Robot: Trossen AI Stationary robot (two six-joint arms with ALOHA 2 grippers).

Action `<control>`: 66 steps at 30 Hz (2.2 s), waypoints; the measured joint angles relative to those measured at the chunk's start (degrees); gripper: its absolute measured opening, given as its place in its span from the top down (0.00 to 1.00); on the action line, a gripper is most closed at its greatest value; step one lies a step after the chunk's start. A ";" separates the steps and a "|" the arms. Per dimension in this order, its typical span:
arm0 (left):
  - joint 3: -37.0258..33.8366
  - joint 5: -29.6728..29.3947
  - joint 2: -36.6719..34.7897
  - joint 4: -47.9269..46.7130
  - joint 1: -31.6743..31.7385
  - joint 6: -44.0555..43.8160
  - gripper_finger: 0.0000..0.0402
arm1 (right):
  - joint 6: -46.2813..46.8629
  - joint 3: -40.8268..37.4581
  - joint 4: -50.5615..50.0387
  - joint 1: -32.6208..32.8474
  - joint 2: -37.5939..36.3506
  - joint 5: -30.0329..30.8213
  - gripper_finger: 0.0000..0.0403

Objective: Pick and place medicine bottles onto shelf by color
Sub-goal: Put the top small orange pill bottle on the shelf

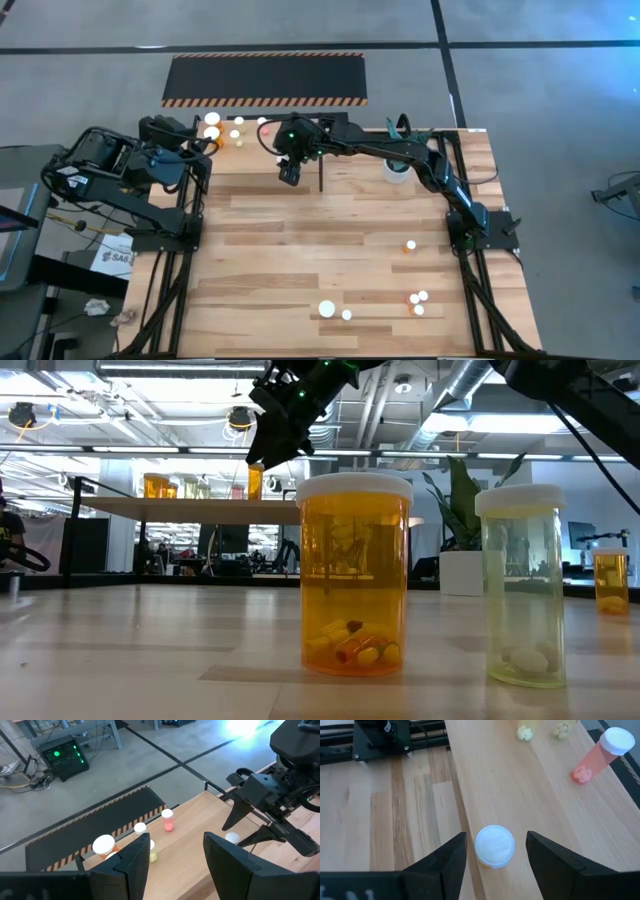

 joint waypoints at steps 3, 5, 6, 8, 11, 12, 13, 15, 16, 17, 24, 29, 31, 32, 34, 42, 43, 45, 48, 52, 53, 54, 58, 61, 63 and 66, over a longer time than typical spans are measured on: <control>0.00 0.06 0.08 0.00 0.00 -0.02 0.57 | 0.07 0.00 -0.26 0.00 0.00 0.00 0.44; 0.00 0.28 0.08 0.00 0.00 -0.02 0.57 | 0.25 0.00 -0.85 0.00 0.00 0.00 0.44; 0.00 0.47 0.08 0.00 0.00 -0.04 0.57 | 0.39 0.00 -1.21 0.00 0.00 0.00 0.45; 0.00 0.49 0.08 0.00 -0.02 -0.11 0.57 | 0.39 0.00 -1.85 0.00 0.00 0.00 0.45; 0.00 0.49 0.08 0.00 0.00 -0.22 0.57 | 0.40 0.00 -1.39 0.07 0.00 0.00 0.46; 0.00 0.49 0.08 0.00 0.00 -0.22 0.57 | 0.45 0.00 -1.21 0.07 0.00 0.00 0.46; 0.00 0.49 0.08 0.00 0.00 -0.22 0.57 | 0.61 0.00 -1.21 0.09 0.00 0.00 0.47; 0.00 0.49 0.08 0.00 -0.01 -0.22 0.57 | 1.05 0.00 -1.25 0.09 0.00 0.00 0.47; 0.00 0.52 0.08 0.01 -0.01 -0.22 0.57 | 1.36 0.00 -1.25 0.09 0.00 -0.01 0.48; 0.00 0.52 0.08 0.00 0.00 -0.22 0.57 | 1.51 0.00 -1.23 0.09 0.00 -0.02 0.48; 0.00 0.54 0.08 0.01 -0.02 -0.22 0.57 | 1.63 0.00 -1.23 0.09 0.00 0.00 0.52; 0.00 0.54 0.08 0.00 -0.01 -0.22 0.57 | 1.60 0.00 -1.23 0.09 0.00 0.00 0.56; 0.00 0.54 0.08 0.00 0.00 -0.15 0.57 | 1.60 0.00 -1.23 0.09 0.00 0.00 0.58; 0.00 0.52 0.08 0.00 -0.01 -0.15 0.57 | 1.60 0.00 -1.22 0.09 0.00 0.00 0.59; 0.00 0.52 0.08 0.00 0.00 -0.13 0.57 | 1.57 0.00 -1.21 0.09 0.00 -0.02 0.60; 0.00 0.49 0.08 0.00 -0.02 -0.04 0.57 | 1.50 0.00 -1.17 0.09 0.00 -0.09 0.64; 0.00 0.49 0.08 0.01 -0.01 -0.04 0.57 | 1.49 0.00 -1.17 0.09 0.00 -0.11 0.64; 0.00 0.49 0.08 0.00 -0.02 -0.02 0.57 | 1.49 0.00 -1.17 0.09 0.00 -0.11 0.65; 0.00 0.49 0.08 0.00 -0.01 -0.04 0.57 | 1.49 0.00 -1.14 0.09 0.00 -0.11 0.65; 0.00 0.48 0.08 0.01 -0.02 -0.09 0.57 | 1.86 0.00 -0.89 0.07 0.00 -0.13 0.65; 0.00 0.49 0.08 0.00 -0.01 -0.09 0.57 | 1.86 0.00 -0.77 -0.04 0.00 -0.13 0.65; 0.00 0.49 0.08 0.00 -0.02 -0.09 0.57 | 1.88 0.00 -0.60 -0.11 0.00 -0.15 0.65; 0.00 0.49 0.08 0.00 -0.01 -0.48 0.57 | 1.88 0.00 0.15 -0.59 0.00 -0.20 0.65; 0.00 0.49 0.08 0.00 -0.02 -0.52 0.57 | 1.92 0.00 0.98 -1.22 0.00 -0.20 0.65; 0.00 0.49 0.08 0.00 -0.02 -0.55 0.57 | 1.92 0.00 1.34 -1.75 0.00 -0.17 0.65; 0.00 0.47 0.08 0.00 -0.02 -0.60 0.57 | 1.92 -0.02 2.16 -2.69 0.00 -0.17 0.66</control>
